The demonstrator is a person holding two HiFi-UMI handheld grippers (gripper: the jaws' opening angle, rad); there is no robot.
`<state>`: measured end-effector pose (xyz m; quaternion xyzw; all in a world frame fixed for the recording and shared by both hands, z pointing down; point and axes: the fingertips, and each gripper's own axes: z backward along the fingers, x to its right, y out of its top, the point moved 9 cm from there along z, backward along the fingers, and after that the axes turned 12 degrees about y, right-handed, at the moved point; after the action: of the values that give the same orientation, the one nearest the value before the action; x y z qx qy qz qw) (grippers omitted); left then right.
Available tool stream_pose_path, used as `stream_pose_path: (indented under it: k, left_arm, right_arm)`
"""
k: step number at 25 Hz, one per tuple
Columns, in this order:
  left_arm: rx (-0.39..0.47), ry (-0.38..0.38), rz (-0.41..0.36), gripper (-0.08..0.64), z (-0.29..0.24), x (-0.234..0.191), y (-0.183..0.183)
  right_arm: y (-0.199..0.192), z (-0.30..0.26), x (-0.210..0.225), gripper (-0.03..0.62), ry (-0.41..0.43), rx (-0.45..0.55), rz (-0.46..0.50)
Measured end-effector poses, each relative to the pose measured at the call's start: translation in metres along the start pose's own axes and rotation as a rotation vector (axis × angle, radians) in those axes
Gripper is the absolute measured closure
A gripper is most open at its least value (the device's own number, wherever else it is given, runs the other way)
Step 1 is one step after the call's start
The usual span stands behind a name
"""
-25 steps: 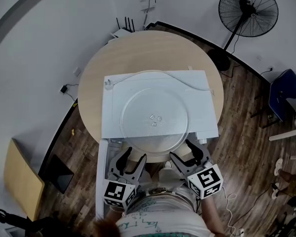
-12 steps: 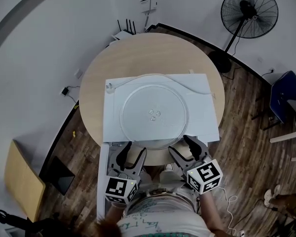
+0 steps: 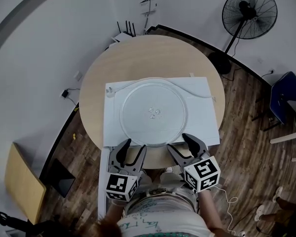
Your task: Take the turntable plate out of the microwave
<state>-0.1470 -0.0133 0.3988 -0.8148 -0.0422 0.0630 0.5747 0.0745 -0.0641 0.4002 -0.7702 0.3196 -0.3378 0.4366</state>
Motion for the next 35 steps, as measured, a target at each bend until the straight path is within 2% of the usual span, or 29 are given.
stream_pose_path:
  k: [7,13,20,23,26,35]
  left_arm:
    - [-0.019,-0.001,-0.004,0.342,-0.012,-0.005,0.006]
    - [-0.078,0.022,-0.024,0.344,-0.019,-0.005,0.009]
    - [-0.081,0.028,0.003,0.344,-0.019,-0.005,0.009]
    - [-0.065,0.009,0.037,0.344,-0.018,-0.007,0.011]
    - [-0.079,-0.009,0.030,0.344,-0.017,-0.009,0.010]
    - [-0.047,-0.029,0.021,0.344,-0.006,-0.005,0.014]
  right_arm:
    - [0.017,-0.012,0.002,0.341,-0.038,-0.106,-0.007]
    - [0.020,-0.020,0.004,0.341,-0.064,-0.154,-0.006]
    - [0.019,-0.019,0.005,0.344,-0.052,-0.118,-0.031]
    - [0.019,-0.014,0.010,0.350,0.004,-0.085,-0.082]
    - [0.020,-0.008,0.012,0.351,0.053,-0.061,-0.101]
    - [0.032,0.003,0.005,0.359,0.071,-0.020,0.026]
